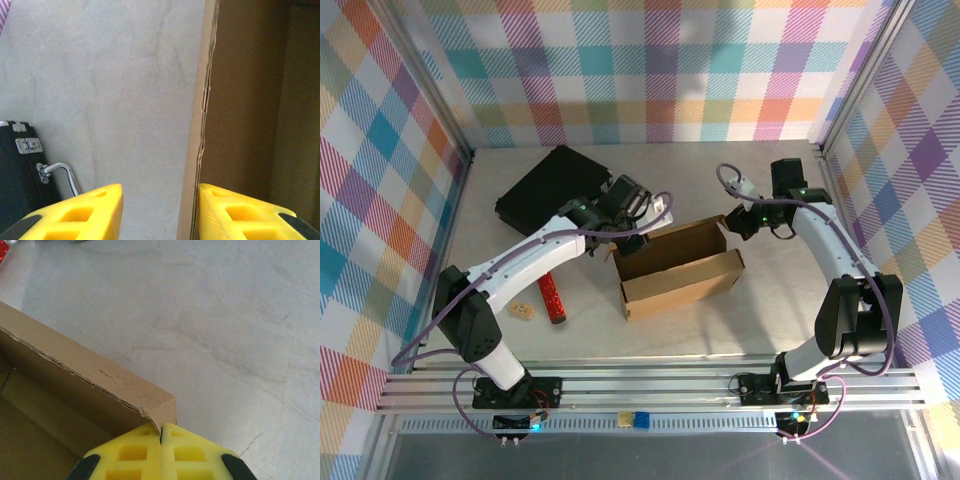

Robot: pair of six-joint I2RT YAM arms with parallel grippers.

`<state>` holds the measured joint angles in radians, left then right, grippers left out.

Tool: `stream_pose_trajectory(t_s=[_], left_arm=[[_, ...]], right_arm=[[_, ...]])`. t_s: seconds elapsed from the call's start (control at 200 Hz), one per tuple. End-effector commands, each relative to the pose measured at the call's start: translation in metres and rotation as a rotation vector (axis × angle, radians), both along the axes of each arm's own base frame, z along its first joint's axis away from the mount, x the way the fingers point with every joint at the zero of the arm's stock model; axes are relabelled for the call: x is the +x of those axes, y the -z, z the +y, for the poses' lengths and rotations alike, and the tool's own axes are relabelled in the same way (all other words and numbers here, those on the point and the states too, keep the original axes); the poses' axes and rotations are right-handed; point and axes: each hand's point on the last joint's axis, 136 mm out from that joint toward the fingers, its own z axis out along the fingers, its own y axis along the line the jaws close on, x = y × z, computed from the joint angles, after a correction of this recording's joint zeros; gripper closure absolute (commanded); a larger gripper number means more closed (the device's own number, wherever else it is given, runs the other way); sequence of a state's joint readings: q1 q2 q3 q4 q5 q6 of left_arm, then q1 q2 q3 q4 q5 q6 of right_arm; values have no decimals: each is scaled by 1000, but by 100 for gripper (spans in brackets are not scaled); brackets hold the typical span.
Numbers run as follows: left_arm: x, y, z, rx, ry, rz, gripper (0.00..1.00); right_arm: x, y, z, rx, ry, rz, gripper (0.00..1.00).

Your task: Fold the paper box

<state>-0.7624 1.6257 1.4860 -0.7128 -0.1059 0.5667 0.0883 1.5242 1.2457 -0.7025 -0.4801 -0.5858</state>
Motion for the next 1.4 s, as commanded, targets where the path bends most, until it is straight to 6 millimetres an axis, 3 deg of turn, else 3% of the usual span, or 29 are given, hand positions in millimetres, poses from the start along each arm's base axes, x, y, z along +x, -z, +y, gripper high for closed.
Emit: stream_pose_trajectory(t_s=[0.0, 0.065, 0.12, 0.165, 0.22, 0.29, 0.355, 0.415, 0.47, 0.695, 0.825, 1.025, 1.395], left_arm=[[-2, -23, 7, -73, -167, -10, 51], [-6, -51, 12, -152, -251, -40, 51], [-23, -80, 8, -274, -265, 7, 55], [-46, -98, -5, -378, -221, 79, 60], [-94, -113, -32, -475, -62, 210, 61], [-154, -103, -57, -476, 88, 405, 63], [-196, -74, -65, -348, 146, 501, 65], [-221, -48, -70, -228, 182, 505, 62], [-231, -36, -78, -199, 185, 502, 59], [-213, 17, -94, -86, 87, 461, 58], [-197, 36, -101, -49, 42, 403, 59], [-155, 50, -94, 12, -68, 293, 58], [-92, 46, -78, -13, -185, 224, 57]], right_arm=[[-4, -1, 4, 7, 4, 14, 100], [-6, 2, 3, 0, 10, 15, 100], [-6, 2, 2, -4, 13, 7, 100], [-7, 3, 1, -5, 15, 7, 100], [-8, 3, 1, -5, 15, 7, 100], [-8, 3, 2, -1, 15, 6, 100], [-7, 3, 3, 4, 16, 5, 100], [-7, 1, 3, 10, 18, 2, 100], [-7, -1, 3, 13, 19, -5, 100], [-12, -8, 4, 23, 19, -23, 100], [-16, -9, 4, 30, 19, -26, 100], [-21, -12, 5, 34, 14, -26, 100], [-26, -28, 8, 70, 27, -29, 100]])
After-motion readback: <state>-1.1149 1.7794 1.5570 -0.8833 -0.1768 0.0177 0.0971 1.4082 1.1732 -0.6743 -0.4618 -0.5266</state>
